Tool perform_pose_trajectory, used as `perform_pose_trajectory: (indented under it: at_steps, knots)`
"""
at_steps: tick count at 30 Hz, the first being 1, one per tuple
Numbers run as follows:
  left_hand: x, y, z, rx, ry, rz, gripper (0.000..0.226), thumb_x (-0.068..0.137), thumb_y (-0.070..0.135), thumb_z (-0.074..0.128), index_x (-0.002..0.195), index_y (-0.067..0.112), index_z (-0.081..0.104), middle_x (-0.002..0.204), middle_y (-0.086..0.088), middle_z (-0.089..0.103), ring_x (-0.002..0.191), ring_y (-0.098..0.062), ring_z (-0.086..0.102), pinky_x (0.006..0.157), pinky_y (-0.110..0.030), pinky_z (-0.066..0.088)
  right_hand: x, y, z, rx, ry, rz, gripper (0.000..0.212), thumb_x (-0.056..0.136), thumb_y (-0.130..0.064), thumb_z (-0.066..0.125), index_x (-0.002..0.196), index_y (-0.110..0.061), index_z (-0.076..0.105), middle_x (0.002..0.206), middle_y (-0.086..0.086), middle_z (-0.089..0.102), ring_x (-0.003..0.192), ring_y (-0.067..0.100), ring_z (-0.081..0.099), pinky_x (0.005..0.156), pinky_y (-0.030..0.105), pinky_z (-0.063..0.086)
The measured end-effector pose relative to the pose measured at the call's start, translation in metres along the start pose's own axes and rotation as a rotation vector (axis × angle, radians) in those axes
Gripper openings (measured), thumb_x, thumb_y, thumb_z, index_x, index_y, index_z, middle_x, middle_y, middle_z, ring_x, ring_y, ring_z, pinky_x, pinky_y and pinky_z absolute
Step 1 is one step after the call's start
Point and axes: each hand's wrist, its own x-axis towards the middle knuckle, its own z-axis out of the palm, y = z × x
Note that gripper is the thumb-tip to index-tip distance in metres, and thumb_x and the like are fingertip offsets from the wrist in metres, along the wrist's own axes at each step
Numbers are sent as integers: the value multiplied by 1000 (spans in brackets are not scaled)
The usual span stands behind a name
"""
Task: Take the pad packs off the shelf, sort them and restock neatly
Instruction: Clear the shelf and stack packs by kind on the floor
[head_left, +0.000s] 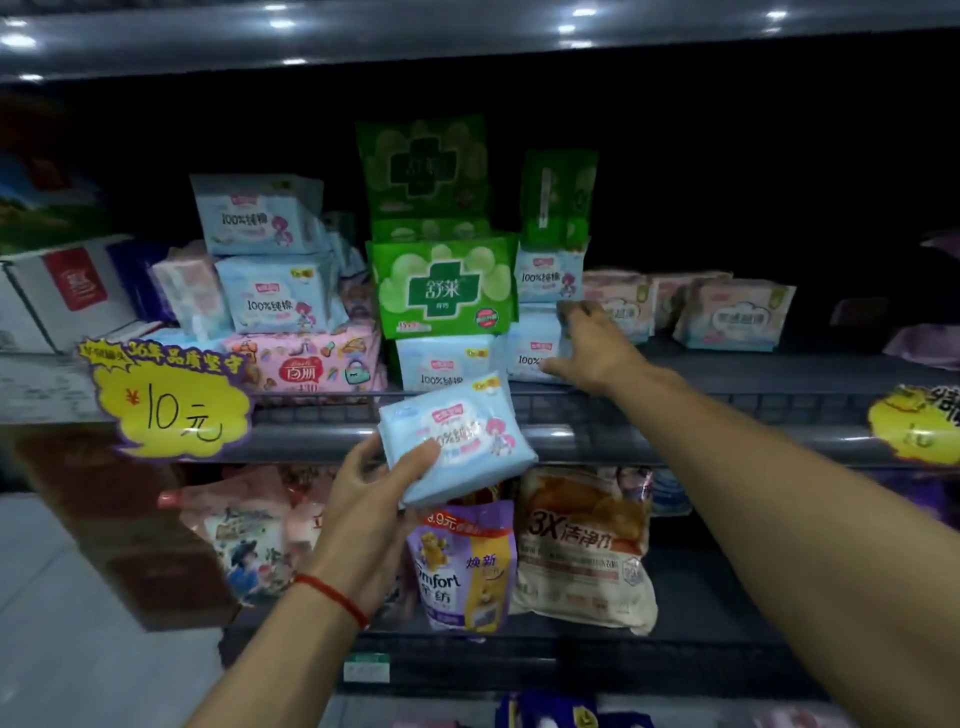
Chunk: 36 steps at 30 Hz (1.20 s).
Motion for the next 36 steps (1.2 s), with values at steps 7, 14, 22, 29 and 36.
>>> perform_pose_trajectory:
  at_steps: [7,14,22,29,36]
  knots:
    - [-2,-9,-7,114,-27,-118,52,73,20,78,123,7,66,107,-9,77,96,-24,76,73,-39,63,-1,21,-20,-178,59,168,81,84,-36,84,143,-2,41,162,24,10,145,46,26,120,46,33]
    - [-14,-12,-23,272,10,-196,32,86,12,75,117,7,67,100,-8,76,83,-20,71,62,-32,58,-73,57,-75,-54,373,119,77,78,-36,86,138,-6,47,132,21,50,123,38,44,100,46,42]
    - [-40,-42,-96,512,109,-352,44,76,8,83,118,5,67,96,-10,77,72,-20,75,56,-32,60,-215,46,-43,390,-82,95,79,71,-50,87,139,-26,53,119,-9,65,89,6,68,76,26,53]
    - [-39,-21,-164,876,122,-575,47,82,17,83,123,10,61,106,-12,68,81,-25,64,51,-32,56,-256,4,95,563,-547,164,65,62,-62,84,115,-27,70,98,-12,78,88,8,75,78,30,60]
    - [-17,-20,-275,1066,127,-735,40,82,18,84,115,8,64,112,-13,65,96,-31,63,82,-49,60,-247,-54,232,577,-695,269,66,72,-60,84,121,-20,65,110,-4,74,90,13,73,83,43,62]
